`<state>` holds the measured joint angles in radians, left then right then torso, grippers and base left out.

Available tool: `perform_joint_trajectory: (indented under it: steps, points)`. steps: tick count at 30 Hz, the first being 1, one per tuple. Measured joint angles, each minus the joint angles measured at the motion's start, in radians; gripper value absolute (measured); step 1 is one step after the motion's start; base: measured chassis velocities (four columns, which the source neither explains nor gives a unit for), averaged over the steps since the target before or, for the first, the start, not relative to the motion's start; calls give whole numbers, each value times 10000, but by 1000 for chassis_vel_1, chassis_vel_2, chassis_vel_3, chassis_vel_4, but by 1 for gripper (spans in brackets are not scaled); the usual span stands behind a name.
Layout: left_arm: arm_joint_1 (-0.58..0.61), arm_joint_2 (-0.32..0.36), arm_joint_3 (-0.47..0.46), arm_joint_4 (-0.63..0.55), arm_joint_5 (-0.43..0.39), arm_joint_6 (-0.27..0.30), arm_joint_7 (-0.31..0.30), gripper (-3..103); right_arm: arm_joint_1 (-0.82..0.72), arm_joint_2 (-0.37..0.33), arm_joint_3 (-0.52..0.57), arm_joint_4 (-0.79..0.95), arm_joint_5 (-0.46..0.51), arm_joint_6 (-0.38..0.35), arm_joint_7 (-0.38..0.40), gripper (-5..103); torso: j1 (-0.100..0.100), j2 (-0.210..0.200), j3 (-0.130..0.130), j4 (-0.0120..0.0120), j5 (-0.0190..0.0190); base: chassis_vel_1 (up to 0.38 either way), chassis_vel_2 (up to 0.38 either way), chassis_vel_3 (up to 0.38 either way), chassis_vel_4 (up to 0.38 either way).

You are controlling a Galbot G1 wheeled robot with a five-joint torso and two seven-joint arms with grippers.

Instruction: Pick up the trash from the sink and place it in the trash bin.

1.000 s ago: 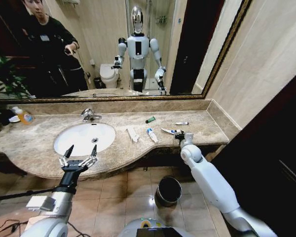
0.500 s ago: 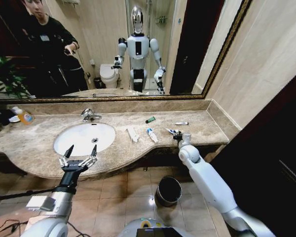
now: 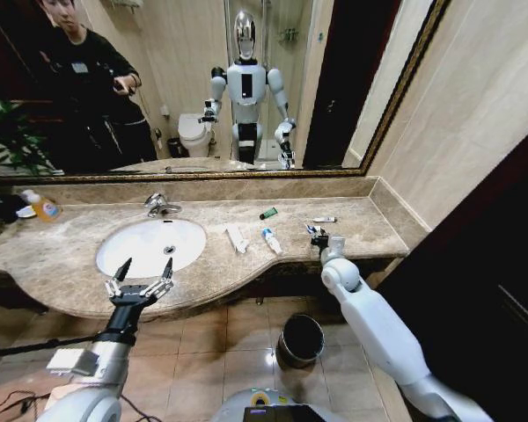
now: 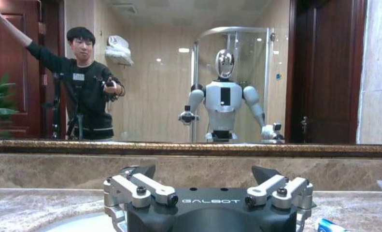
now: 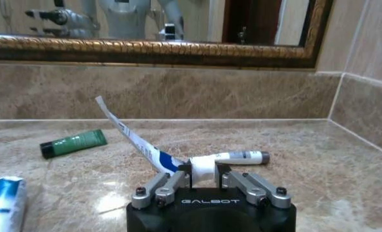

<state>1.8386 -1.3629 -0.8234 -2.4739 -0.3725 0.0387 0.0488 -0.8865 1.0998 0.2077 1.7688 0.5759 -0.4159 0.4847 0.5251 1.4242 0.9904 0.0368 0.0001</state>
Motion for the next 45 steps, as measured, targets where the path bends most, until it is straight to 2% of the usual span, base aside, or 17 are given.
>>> perform_joint_trajectory:
  steps: [3,8,12,18,20,24,27,28,31,38,40,45]
  points:
    - [0,0,0,1,0,1,0,100,-478,-245,283,708,190,-129,-92,20,0,0,0,1,2,0,0,0,0]
    - [0,0,1,0,0,0,1,100,-1986,-889,1511,2564,518,-493,-863,20,-1,0,-2,-2,0,0,0,0,0]
    - [0,-1,0,0,0,0,0,100,-3046,-1165,2074,3515,687,-659,-913,20,0,0,-1,1,1,0,0,0,0]
    - [0,0,0,0,0,0,2,100,-4571,-1247,2726,4405,707,-673,-1308,20,-1,0,-2,-1,1,0,0,0,0]
    - [0,0,1,0,0,1,1,100,-5535,-1111,3049,4833,606,-485,-1832,20,-1,1,-2,-1,0,0,0,0,0]
    - [0,0,0,0,0,0,0,100,-6323,-686,3141,5023,168,-173,-2267,20,-1,1,-2,-2,-3,0,0,0,0]
    - [0,0,0,1,0,0,0,100,-6878,42,2912,4555,-755,346,-2610,20,-1,1,-1,-1,-2,0,0,0,0]
    - [0,0,0,1,0,0,0,100,-6878,42,2912,4555,-755,346,-2610,20,-1,1,-1,-1,-2,0,0,0,0]
    - [0,0,0,0,0,0,0,100,-7149,702,2783,3504,-1662,929,-3221,20,-1,0,-1,-1,2,0,0,0,0]
    - [0,0,1,1,0,0,0,100,-7013,1377,2777,1841,-2084,1144,-4184,20,0,-1,-1,-1,-2,0,0,0,0]
    - [0,0,1,0,0,0,0,100,-6889,1473,2771,1532,-2203,1243,-4268,20,0,-1,0,-1,-3,0,0,0,0]
    - [0,0,0,0,0,0,0,100,-5940,2152,2798,-475,-2601,1610,-4473,20,1,-2,0,0,0,0,0,0,0]
